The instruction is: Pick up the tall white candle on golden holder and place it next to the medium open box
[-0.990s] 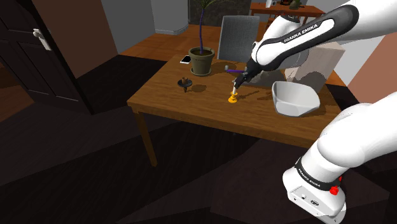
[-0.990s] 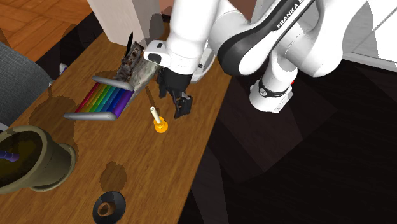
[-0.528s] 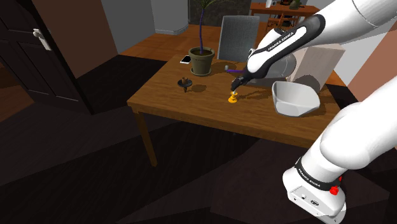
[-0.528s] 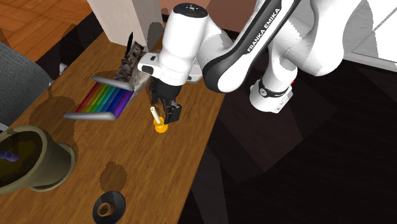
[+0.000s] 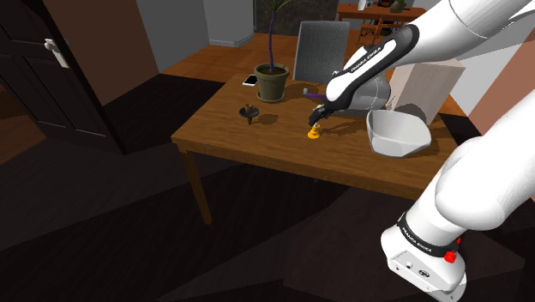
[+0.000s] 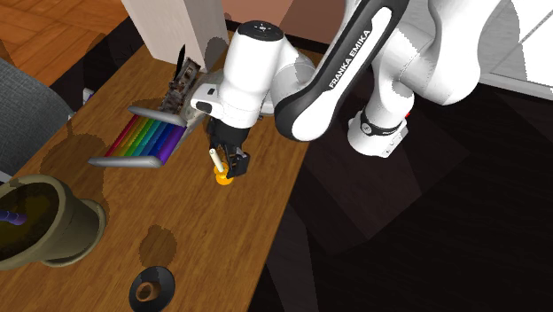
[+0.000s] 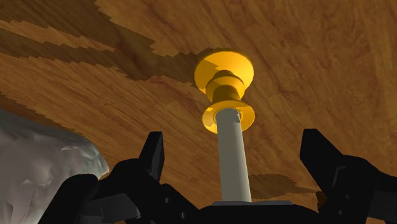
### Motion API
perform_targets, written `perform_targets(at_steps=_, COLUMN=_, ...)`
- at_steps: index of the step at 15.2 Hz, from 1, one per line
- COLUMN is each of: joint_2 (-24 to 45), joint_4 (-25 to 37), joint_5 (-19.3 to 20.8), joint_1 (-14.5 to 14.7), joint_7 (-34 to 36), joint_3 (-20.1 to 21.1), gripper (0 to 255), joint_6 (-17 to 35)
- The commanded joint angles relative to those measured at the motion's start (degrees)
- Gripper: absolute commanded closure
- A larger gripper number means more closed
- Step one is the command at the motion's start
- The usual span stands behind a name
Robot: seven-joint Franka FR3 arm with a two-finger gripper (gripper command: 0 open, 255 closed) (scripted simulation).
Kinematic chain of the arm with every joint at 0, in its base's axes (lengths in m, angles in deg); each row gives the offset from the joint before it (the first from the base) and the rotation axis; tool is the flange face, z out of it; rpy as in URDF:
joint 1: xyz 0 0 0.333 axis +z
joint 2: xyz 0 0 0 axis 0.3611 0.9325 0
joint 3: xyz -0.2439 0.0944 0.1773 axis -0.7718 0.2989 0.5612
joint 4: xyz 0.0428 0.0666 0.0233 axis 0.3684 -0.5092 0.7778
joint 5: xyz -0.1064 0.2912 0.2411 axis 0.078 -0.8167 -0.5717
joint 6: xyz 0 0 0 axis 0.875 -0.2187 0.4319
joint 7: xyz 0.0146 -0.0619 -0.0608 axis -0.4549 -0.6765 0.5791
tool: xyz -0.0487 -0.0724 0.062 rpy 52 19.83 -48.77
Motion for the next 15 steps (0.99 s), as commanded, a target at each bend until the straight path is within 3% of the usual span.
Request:
perform_targets(at_steps=1, joint_2=0.1, joint_4=0.0, joint_5=-0.1, joint_1=0.1, joint_7=-0.1, joint_3=0.0, gripper=0, joint_6=0.1)
perform_targets(at_steps=3, joint_2=0.1, joint_4=0.0, joint_5=-0.1, joint_1=0.0, joint_7=0.0, joint_3=0.0, gripper=0, joint_6=0.0)
perform_targets(at_steps=4, joint_2=0.1, joint_4=0.0, joint_5=-0.1, joint_1=0.0, joint_7=0.0, joint_3=0.0, gripper=255, joint_6=0.0)
perform_targets(at_steps=13, joint_2=0.1, joint_4=0.0, joint_5=-0.1, joint_1=0.1, joint_7=-0.1, joint_3=0.0, gripper=255, joint_6=0.1)
perform_targets(at_steps=15, joint_2=-1.6, joint_4=0.2, joint_5=2.8, joint_1=-1.8, joint_7=2.3, joint_3=1.2, gripper=255, joint_6=-1.7)
